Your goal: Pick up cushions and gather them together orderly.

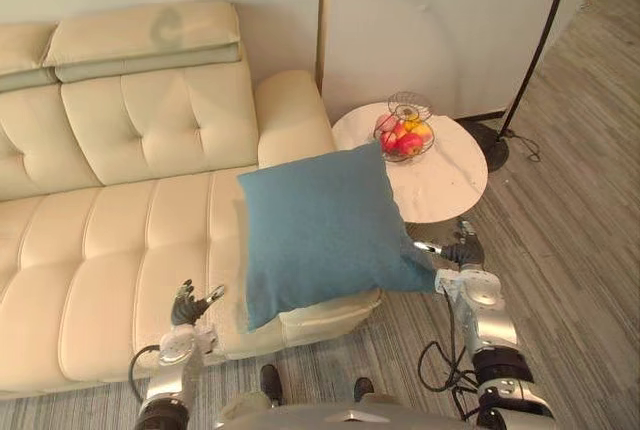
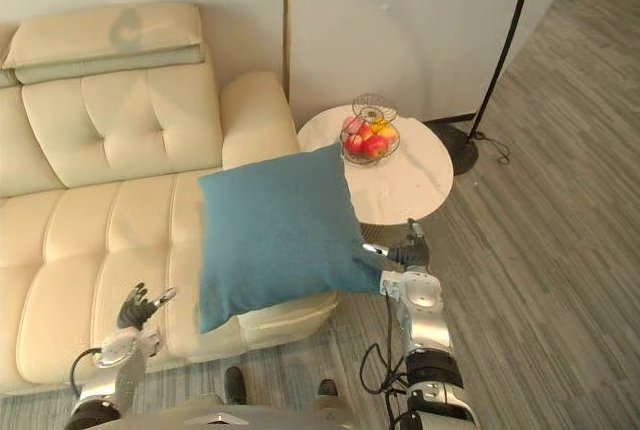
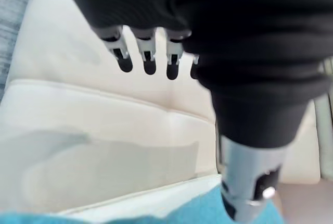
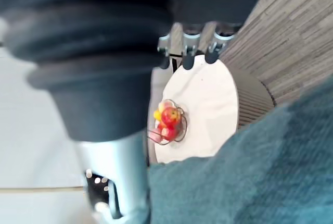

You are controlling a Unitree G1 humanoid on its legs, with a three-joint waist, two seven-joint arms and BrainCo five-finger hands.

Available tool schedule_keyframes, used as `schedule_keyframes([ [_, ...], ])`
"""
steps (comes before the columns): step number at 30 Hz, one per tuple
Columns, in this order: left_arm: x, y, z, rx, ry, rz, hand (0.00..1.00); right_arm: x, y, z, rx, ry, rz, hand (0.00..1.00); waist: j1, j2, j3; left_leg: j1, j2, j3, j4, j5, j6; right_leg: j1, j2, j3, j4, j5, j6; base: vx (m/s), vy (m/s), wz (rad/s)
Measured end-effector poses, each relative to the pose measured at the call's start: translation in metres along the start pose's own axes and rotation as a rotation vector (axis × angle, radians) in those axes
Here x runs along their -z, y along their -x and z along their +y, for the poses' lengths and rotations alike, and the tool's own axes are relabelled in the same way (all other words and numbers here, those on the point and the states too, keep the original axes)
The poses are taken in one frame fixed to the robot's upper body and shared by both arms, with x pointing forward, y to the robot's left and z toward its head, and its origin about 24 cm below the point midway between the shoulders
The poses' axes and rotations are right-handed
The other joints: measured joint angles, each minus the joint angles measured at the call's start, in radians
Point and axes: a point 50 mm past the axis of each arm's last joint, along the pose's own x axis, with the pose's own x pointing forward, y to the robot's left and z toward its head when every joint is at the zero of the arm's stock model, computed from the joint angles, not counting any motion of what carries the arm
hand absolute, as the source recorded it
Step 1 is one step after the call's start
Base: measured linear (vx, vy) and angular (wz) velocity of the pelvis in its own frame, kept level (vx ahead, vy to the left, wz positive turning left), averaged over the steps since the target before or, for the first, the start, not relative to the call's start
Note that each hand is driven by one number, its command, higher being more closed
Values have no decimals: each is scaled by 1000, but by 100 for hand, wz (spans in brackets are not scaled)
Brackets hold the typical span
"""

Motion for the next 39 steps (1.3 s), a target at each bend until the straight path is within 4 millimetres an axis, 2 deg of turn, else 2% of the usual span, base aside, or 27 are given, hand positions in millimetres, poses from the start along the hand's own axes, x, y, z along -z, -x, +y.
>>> schedule_keyframes([
  [1,-5,-2,-5,15,-4,-14,0,-4,-3,4,-7,-3,-7,0,-2,3,17,-4,3,-3,0,5,1,-4,3,-4,2,4,-5,-29,-22,11],
  [4,-58,-14,-48,113,-20,-157,0,-34,-18,26,-58,-32,-71,0,2,13,106,-114,17,-26,1,51,2,-117,11,-18,41,17,-15,-150,-10,17],
  [5,-67,-14,-55,127,-20,-183,0,-40,-20,29,-65,-34,-87,0,2,17,118,-139,18,-32,1,59,1,-144,12,-20,49,20,-18,-163,1,17],
  [7,-102,-16,-78,168,-19,-276,0,-64,-26,39,-78,-46,-151,0,4,16,183,-212,28,-36,37,69,5,-223,14,-22,102,20,-18,-181,7,10],
  [9,-117,-15,-87,182,-19,-316,0,-75,-28,43,-74,-43,-181,0,4,16,188,-278,32,-38,78,63,3,-285,11,-22,139,17,-19,-146,5,4],
  [10,-129,-13,-96,196,-23,-349,0,-84,-29,47,-78,-41,-206,100,4,17,206,-302,35,-38,92,58,-4,-318,7,-22,170,11,-18,-128,4,1],
  [11,-139,-11,-104,214,-20,-374,100,-91,-29,50,-82,-39,-228,100,5,16,219,-322,35,-39,105,58,-5,-349,2,-22,205,3,-18,-134,-2,1],
  [16,-171,-3,-126,248,6,-453,100,-113,-22,63,-112,-11,-318,100,-7,18,229,-398,49,-19,110,60,-8,-453,-8,-43,289,-18,-27,-105,-37,11],
  [18,-177,-2,-126,244,20,-467,100,-116,-21,62,-110,-6,-331,100,-9,18,233,-397,63,5,108,61,-9,-455,-8,-50,300,-27,-41,-55,-53,15],
  [23,-195,5,-121,236,69,-535,100,-127,-15,67,-134,-6,-387,100,-2,18,233,-396,76,51,89,72,-26,-487,-8,-47,329,-42,-49,-17,-62,-4],
  [26,-201,10,-122,253,105,-556,100,-123,-11,69,-150,-4,-389,100,-4,18,233,-387,82,56,87,94,-44,-483,-7,-52,347,-50,-45,68,-52,2],
  [29,-208,16,-123,270,119,-595,100,-118,-5,69,-161,-17,-389,100,-4,18,233,-366,81,56,73,107,-38,-469,-11,-62,361,-70,-45,107,-57,10],
  [35,-195,26,-117,282,120,-622,100,-90,14,72,-209,-36,-343,100,4,19,232,-265,71,46,52,103,-45,-382,-24,-83,397,-133,-47,121,-75,9],
  [39,-171,28,-107,263,98,-593,100,-69,25,74,-227,-60,-291,100,-3,20,230,-199,65,21,3,112,-55,-323,-26,-110,396,-158,-47,92,-63,15],
])
